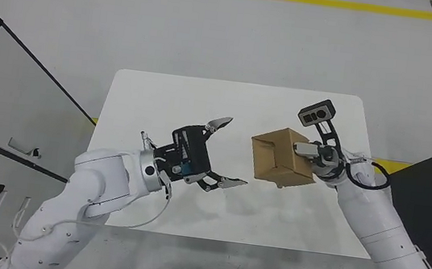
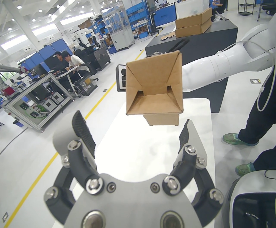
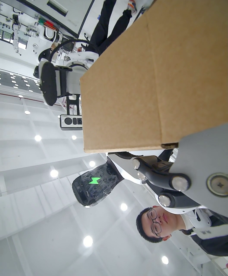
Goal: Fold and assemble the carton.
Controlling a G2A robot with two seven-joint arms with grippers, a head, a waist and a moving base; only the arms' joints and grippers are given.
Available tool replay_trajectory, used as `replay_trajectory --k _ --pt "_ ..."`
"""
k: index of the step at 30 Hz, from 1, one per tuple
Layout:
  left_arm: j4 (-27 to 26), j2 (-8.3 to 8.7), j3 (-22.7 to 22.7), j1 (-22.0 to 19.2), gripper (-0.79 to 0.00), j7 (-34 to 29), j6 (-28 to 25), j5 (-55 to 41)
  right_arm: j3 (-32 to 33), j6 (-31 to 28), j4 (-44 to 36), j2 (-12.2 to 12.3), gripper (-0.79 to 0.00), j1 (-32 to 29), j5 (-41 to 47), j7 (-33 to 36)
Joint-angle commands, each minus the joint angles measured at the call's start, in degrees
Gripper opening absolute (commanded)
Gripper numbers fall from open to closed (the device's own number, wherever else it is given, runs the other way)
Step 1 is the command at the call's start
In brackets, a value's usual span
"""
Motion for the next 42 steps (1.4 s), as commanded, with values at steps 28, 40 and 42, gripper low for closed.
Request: replay_trajectory --k 28,40,42 --pt "-0.6 -0.28 4.4 -4.2 0.000 -9.9 0.3 -3.0 3.5 1.1 -4.3 0.2 -0.785 0.2 -15.5 -3.9" --pt "1.4 -0.39 5.9 -6.9 0.000 -12.8 -0.2 -8.6 3.8 1.7 -5.5 -0.2 -0.785 0.0 -17.8 -0.4" --pt "1.3 -0.35 6.0 -7.1 0.000 -13.3 -0.5 -8.9 4.0 1.7 -5.6 -0.2 -0.785 -0.1 -17.9 -0.3"
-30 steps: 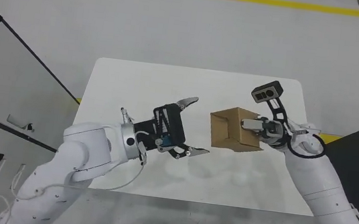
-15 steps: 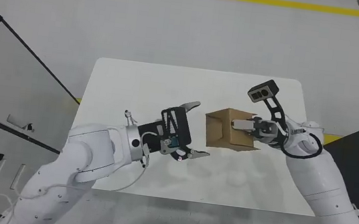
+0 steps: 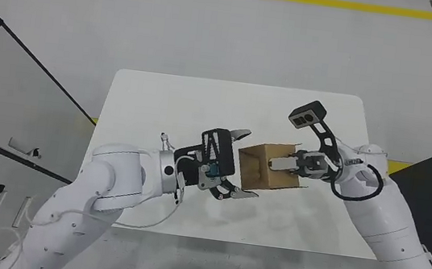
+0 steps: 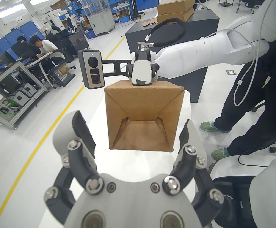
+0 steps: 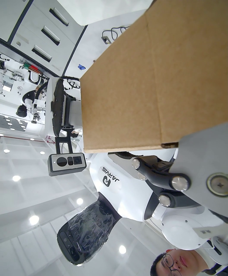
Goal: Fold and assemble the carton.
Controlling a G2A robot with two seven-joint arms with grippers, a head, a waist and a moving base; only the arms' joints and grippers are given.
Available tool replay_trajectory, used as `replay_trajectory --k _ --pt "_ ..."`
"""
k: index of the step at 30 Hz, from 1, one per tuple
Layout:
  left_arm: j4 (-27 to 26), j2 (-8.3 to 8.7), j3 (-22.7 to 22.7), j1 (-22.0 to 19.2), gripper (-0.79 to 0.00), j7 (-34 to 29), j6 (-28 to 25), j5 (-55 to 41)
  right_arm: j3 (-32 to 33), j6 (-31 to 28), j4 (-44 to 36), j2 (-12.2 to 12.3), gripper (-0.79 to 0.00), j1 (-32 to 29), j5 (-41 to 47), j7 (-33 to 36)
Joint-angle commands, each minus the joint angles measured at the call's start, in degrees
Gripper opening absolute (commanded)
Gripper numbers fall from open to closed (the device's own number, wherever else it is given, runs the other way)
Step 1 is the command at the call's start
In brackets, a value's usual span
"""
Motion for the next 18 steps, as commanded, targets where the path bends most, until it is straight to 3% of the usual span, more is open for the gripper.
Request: replay_trajectory --k 1,3,4,5,8,12,13,15,17,18 --pt "0.0 0.03 0.2 -0.1 0.000 -0.3 -0.2 -0.2 0.2 0.1 -0.1 0.0 -0.785 -0.1 -0.1 0.0" --pt "0.0 0.04 0.4 -0.2 0.000 -0.5 -0.2 -0.2 0.3 0.2 -0.3 -0.1 -0.785 -0.2 -0.2 -0.1" --pt "0.0 0.05 0.5 -0.3 -0.065 -0.5 -0.2 -0.2 0.4 0.2 -0.4 -0.1 -0.785 -0.3 -0.2 -0.2" --pt "0.0 0.05 0.5 -0.4 -0.194 -0.5 -0.1 -0.2 0.4 0.3 -0.5 -0.2 -0.785 -0.3 -0.3 -0.2" --pt "0.0 0.08 0.6 -0.4 -0.400 -0.4 0.3 0.1 0.3 0.4 -0.7 -0.3 -0.785 -0.4 -0.5 -0.5" --pt "-0.2 0.18 0.3 -0.1 -0.542 -0.2 0.6 0.3 0.2 0.5 -0.8 -0.5 -0.785 -0.5 -0.8 -0.7" --pt "-0.3 0.22 0.2 0.0 -0.551 -0.2 0.6 0.3 0.2 0.5 -0.9 -0.6 -0.785 -0.5 -0.8 -0.8" --pt "-0.4 0.29 0.0 0.3 -0.499 -0.1 0.5 0.4 0.3 0.4 -0.9 -0.6 -0.785 -0.6 -1.0 -1.0" --pt "-0.7 0.37 -0.1 0.5 -0.354 -0.1 0.3 0.6 0.4 0.4 -1.1 -0.7 -0.785 -0.7 -1.3 -1.4" --pt "-0.8 0.41 -0.2 0.6 -0.191 0.0 0.3 0.6 0.5 0.4 -1.2 -0.7 -0.785 -0.8 -1.4 -1.6"
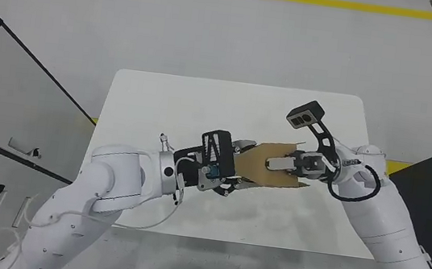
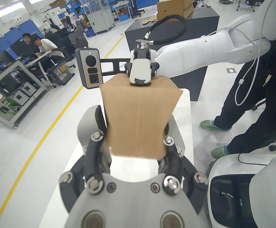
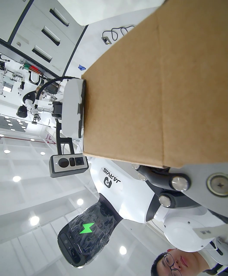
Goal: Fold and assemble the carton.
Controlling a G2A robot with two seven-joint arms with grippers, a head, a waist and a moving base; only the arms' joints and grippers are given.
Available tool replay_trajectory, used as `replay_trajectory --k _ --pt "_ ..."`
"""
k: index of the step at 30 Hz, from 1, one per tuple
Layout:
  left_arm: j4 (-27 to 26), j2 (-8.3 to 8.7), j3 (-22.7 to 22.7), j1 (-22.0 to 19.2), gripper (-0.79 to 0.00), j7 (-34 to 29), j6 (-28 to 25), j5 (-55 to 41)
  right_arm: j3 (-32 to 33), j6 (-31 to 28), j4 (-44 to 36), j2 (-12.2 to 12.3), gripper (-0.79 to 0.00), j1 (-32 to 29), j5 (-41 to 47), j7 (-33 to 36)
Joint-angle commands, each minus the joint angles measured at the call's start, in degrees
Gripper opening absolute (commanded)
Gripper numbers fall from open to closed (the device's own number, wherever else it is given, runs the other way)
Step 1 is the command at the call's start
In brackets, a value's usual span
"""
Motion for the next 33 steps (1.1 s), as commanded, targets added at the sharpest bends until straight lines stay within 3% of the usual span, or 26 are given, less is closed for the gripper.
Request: replay_trajectory --k 1,2,24,25,26,28,29,30,32,33 --pt "-0.2 0.07 -0.2 0.2 -0.037 0.1 -0.1 0.1 0.2 0.0 -0.2 0.0 -0.785 -0.1 -0.3 -0.3" --pt "-0.3 0.11 -0.3 0.4 0.000 0.1 -0.1 0.1 0.3 -0.1 -0.3 0.0 -0.785 -0.2 -0.6 -0.5" --pt "-2.4 1.06 -4.2 3.5 -0.003 1.6 0.5 0.5 4.6 0.1 -2.2 0.1 -0.785 -4.0 -1.1 -0.6" --pt "-2.6 1.11 -4.6 3.8 -0.046 1.7 0.8 0.5 5.1 -0.1 -2.3 0.2 -0.785 -4.3 -1.0 -0.5" --pt "-2.8 1.18 -5.1 4.0 -0.148 1.8 0.9 0.6 5.5 -0.2 -2.3 0.2 -0.785 -4.6 -0.7 -0.3" --pt "-3.2 1.32 -6.1 4.7 -0.274 1.8 1.2 0.9 6.6 -0.8 -2.1 0.3 -0.785 -5.2 0.1 0.0" --pt "-3.5 1.39 -6.6 5.0 -0.403 1.9 1.4 0.9 7.1 -1.3 -1.9 0.3 -0.785 -5.5 0.5 0.4" --pt "-3.7 1.46 -7.1 5.4 -0.474 2.0 1.6 0.9 7.3 -1.4 -1.8 0.3 -0.785 -5.5 0.6 0.5" --pt "-4.1 1.54 -8.0 6.2 -0.785 2.3 2.8 1.2 7.3 -1.4 -1.8 0.3 -0.785 -5.5 0.6 0.5" --pt "-4.4 1.54 -8.3 6.4 -0.785 2.6 3.4 1.6 7.3 -1.4 -1.8 0.3 -0.785 -5.5 0.6 0.5"
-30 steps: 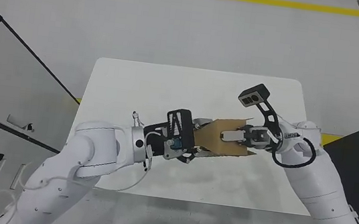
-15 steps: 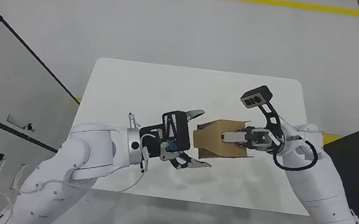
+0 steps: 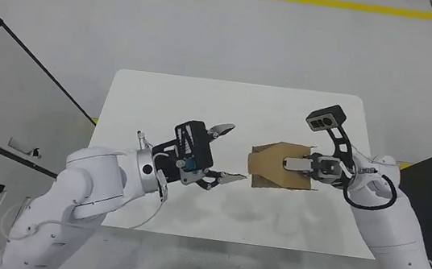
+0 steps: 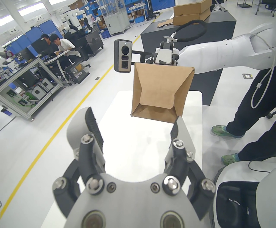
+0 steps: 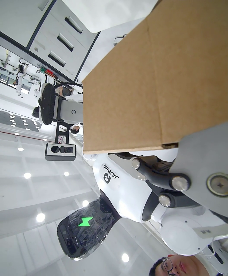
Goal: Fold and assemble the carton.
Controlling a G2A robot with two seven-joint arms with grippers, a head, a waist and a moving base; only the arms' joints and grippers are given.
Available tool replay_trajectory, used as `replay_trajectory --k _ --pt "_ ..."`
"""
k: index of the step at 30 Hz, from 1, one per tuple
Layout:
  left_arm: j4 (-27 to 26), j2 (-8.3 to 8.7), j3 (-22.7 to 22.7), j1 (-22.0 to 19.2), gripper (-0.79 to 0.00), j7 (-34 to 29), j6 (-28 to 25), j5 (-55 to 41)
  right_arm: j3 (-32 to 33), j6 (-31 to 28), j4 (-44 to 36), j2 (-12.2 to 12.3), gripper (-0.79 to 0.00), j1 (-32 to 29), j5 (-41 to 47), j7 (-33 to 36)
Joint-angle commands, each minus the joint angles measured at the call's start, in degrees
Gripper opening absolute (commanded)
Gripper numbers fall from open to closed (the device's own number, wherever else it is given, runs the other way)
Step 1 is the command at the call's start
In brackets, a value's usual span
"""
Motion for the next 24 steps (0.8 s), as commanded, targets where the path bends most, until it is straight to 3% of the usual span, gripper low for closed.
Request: replay_trajectory --k 1,16,24 --pt "-0.2 0.00 -0.2 0.2 -0.785 0.2 0.6 0.3 0.0 0.0 0.0 0.0 -0.785 0.0 0.0 0.0" --pt "-1.1 0.31 -2.7 0.9 -0.785 2.1 -1.0 -4.6 1.3 0.9 1.6 -0.1 -0.785 -0.4 -1.4 -1.3" --pt "-0.7 0.02 2.4 -3.1 -0.785 -1.8 -1.6 -3.4 -0.6 -0.1 2.6 -0.6 -0.785 1.1 0.3 3.0"
